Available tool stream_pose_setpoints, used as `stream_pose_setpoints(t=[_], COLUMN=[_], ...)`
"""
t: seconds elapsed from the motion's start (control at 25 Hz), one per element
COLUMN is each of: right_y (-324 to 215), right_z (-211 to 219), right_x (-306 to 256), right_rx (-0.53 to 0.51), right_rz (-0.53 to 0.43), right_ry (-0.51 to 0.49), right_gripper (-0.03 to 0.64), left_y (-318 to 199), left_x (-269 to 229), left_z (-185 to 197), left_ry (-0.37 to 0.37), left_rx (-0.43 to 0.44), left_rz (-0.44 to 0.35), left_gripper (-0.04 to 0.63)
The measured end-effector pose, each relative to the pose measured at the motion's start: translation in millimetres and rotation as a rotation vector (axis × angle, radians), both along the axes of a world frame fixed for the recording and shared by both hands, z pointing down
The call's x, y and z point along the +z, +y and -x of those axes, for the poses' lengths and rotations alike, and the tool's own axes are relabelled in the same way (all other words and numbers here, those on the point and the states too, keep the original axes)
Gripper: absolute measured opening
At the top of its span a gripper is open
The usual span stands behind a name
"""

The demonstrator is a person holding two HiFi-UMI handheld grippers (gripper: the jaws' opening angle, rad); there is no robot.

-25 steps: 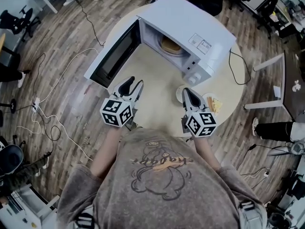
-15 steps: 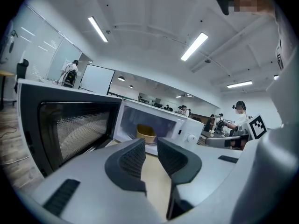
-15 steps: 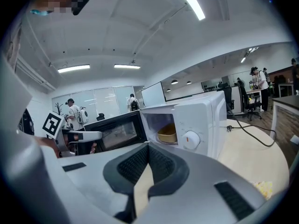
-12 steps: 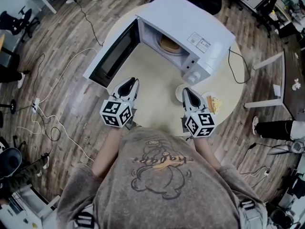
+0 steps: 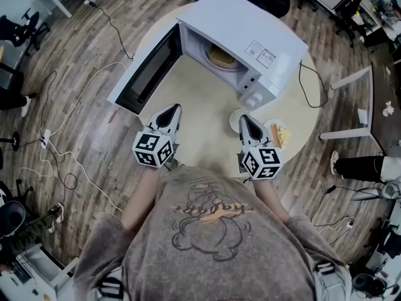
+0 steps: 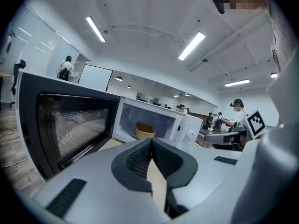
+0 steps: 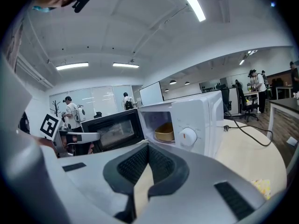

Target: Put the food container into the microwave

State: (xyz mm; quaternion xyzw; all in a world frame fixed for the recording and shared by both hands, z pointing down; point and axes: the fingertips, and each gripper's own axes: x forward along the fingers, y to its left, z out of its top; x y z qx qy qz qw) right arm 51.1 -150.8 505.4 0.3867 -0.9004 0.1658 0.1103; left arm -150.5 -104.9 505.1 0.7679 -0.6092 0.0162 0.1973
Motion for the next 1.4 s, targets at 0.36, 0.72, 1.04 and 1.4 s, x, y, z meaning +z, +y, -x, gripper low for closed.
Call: stream_pose_setpoints(t=[0.36, 0.72, 1.04, 1.4], right_y=[0, -1, -3, -5], right_z=[-1, 4, 6, 10], right_x=[8, 8, 10, 9], right_rx=[0.012, -0.012, -0.017, -0.024], right_rz=[-0.001, 0.006, 0.015, 0.017], right_ry=[0.021, 0.011, 0.003, 0.002], right_gripper=[0.000, -0.005, -0.005, -0.005], left_y=[5, -1, -5, -7], left_x=[3, -4, -1, 1], left_z=[5, 8, 11, 14], left_ry=[-0.010, 0.030, 0.034, 0.043], left_rx=[-0.016, -0.031, -0.047, -0.059], left_rz=[-0.014, -0.036, -0.029, -0.017], left_gripper=[0.031, 0.031, 0.031, 0.031])
